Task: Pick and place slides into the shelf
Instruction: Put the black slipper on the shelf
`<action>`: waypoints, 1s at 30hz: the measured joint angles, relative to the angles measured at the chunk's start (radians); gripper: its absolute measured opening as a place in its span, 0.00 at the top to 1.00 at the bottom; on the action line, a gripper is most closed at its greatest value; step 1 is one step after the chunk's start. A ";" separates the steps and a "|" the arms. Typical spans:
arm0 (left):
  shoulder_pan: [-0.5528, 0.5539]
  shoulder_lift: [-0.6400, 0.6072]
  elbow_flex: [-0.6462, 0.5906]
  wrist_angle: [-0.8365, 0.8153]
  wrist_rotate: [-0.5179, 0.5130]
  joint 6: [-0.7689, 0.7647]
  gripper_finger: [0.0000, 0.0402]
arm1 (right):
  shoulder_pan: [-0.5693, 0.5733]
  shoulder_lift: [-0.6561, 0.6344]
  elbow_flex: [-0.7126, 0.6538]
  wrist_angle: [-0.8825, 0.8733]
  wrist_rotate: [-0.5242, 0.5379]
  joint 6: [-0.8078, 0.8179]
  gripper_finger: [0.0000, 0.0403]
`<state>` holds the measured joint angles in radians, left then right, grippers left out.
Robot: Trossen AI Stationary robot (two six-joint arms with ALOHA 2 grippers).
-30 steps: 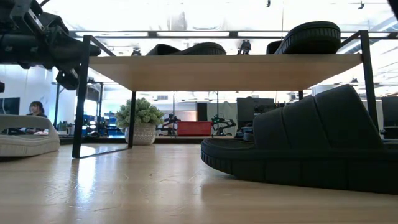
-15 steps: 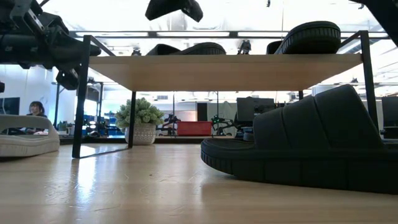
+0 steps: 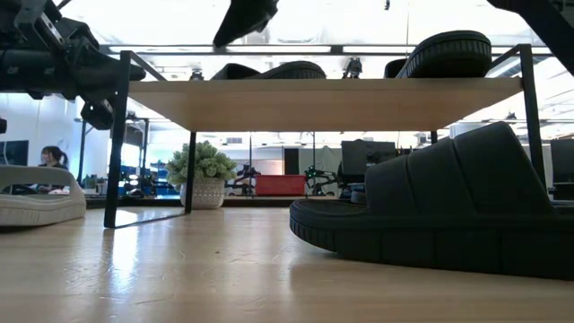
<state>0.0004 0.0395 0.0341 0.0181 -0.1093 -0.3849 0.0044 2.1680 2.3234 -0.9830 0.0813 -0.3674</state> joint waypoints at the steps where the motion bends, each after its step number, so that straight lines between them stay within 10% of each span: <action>1: 0.000 0.000 0.000 0.000 0.000 0.000 0.98 | -0.008 0.009 0.000 0.008 -0.017 -0.008 0.98; 30: 0.000 0.000 0.000 0.000 0.000 0.000 0.98 | -0.114 0.024 -0.004 -0.245 0.061 0.175 0.98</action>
<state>0.0006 0.0391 0.0341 0.0185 -0.1091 -0.3849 -0.1097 2.1918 2.3193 -1.2281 0.1425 -0.1923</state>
